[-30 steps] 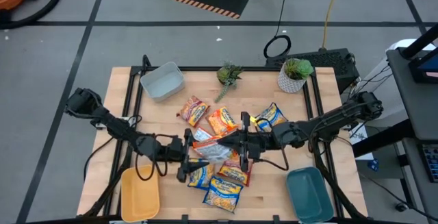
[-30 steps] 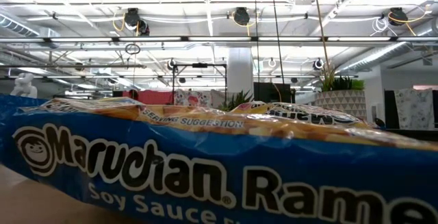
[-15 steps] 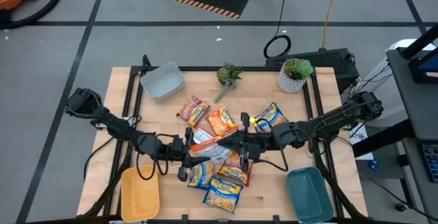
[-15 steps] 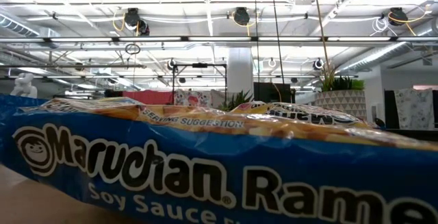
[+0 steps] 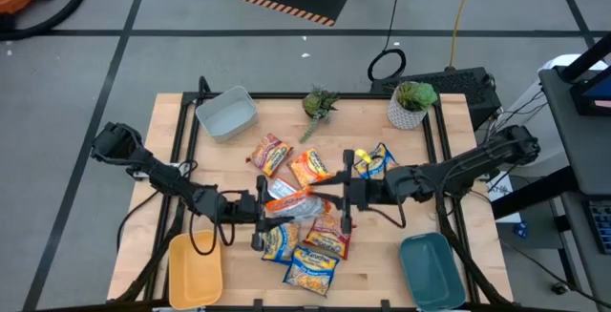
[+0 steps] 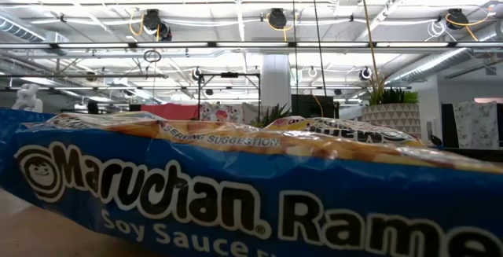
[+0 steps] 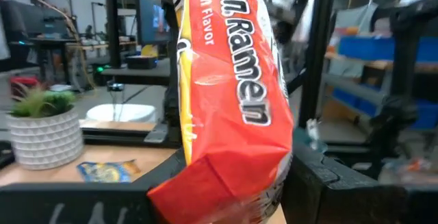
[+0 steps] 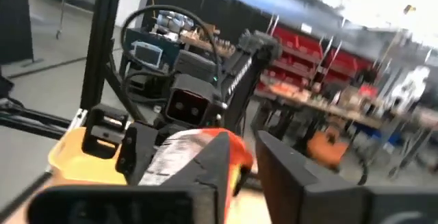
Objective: Sort Maruchan noodles
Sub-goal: Put the right orange noodle pack into the blue bin
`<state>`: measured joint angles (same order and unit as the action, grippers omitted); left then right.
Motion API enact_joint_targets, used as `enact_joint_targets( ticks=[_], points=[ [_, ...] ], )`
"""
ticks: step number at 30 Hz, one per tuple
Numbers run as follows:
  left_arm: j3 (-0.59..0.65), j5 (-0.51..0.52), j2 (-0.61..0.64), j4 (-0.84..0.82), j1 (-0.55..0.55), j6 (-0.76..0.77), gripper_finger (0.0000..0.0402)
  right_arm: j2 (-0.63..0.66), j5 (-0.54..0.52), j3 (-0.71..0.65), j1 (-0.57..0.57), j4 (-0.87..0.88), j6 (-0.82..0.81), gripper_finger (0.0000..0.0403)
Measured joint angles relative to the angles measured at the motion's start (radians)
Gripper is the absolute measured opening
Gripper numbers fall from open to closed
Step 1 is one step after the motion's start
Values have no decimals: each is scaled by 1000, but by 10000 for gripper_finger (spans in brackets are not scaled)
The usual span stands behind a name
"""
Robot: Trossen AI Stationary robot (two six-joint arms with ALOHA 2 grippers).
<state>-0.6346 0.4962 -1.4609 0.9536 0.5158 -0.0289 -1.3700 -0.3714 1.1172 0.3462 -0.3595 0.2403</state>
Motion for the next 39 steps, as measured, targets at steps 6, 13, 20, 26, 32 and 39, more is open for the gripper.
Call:
enact_joint_targets(
  ticks=[6, 13, 20, 26, 32, 39],
  points=[
    [0, 99, 0, -35, 10, -66, 139, 74, -9, 0, 3, 214, -236, 146],
    [0, 115, 0, -49, 0, -114, 140, 57, -46, 0, 2, 313, -307, 222],
    [0, 115, 0, -108, -23, -126, 140, 46, 86, 0, 1, 322, -317, 253],
    [0, 96, 0, -126, -46, -110, 140, -3, 87, 0, -25, 322, -334, 254],
    [1, 78, 0, -141, -51, -99, 140, -37, 92, 0, -73, 320, -337, 254],
    [1, 73, 0, -146, -51, -105, 140, -37, 115, 0, -77, 329, -333, 257]
  ],
)
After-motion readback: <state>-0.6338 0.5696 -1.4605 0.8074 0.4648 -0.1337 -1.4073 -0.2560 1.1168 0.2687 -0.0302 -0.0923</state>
